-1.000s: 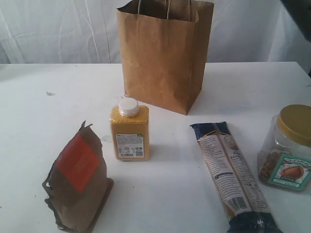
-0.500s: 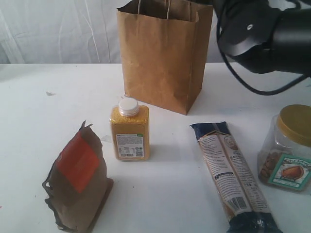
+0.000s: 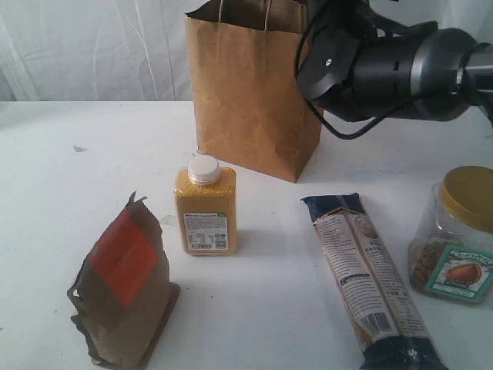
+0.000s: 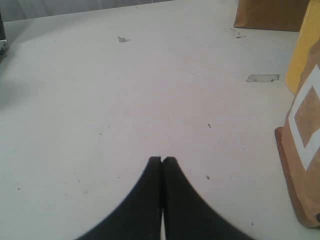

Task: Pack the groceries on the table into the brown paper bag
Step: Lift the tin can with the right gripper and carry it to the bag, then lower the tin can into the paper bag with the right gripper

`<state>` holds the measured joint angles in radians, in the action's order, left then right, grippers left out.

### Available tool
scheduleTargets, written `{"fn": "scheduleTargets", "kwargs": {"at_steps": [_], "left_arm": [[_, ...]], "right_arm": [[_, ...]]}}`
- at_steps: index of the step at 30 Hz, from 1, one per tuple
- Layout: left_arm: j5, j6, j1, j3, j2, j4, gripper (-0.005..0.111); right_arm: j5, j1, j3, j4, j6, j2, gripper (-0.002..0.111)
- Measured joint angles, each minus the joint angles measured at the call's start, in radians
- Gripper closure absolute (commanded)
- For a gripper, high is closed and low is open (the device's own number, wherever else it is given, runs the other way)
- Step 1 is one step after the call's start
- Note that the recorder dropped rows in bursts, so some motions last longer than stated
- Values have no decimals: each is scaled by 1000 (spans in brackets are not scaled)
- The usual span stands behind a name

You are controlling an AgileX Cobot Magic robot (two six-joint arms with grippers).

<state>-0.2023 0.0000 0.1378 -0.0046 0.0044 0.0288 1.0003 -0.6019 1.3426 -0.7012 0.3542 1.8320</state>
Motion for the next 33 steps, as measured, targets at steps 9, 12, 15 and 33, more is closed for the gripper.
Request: {"fn": "scheduleTargets", "kwargs": {"at_steps": [9, 12, 15, 33], "left_arm": [[0, 0, 0, 0, 0, 0, 107], [0, 0, 0, 0, 0, 0, 107], [0, 0, 0, 0, 0, 0, 107], [0, 0, 0, 0, 0, 0, 107]], "right_arm": [[13, 0, 89, 2, -22, 74, 91], [41, 0, 89, -4, -9, 78, 91], [92, 0, 89, -15, 30, 78, 91], [72, 68, 89, -14, -22, 124, 91]]}}
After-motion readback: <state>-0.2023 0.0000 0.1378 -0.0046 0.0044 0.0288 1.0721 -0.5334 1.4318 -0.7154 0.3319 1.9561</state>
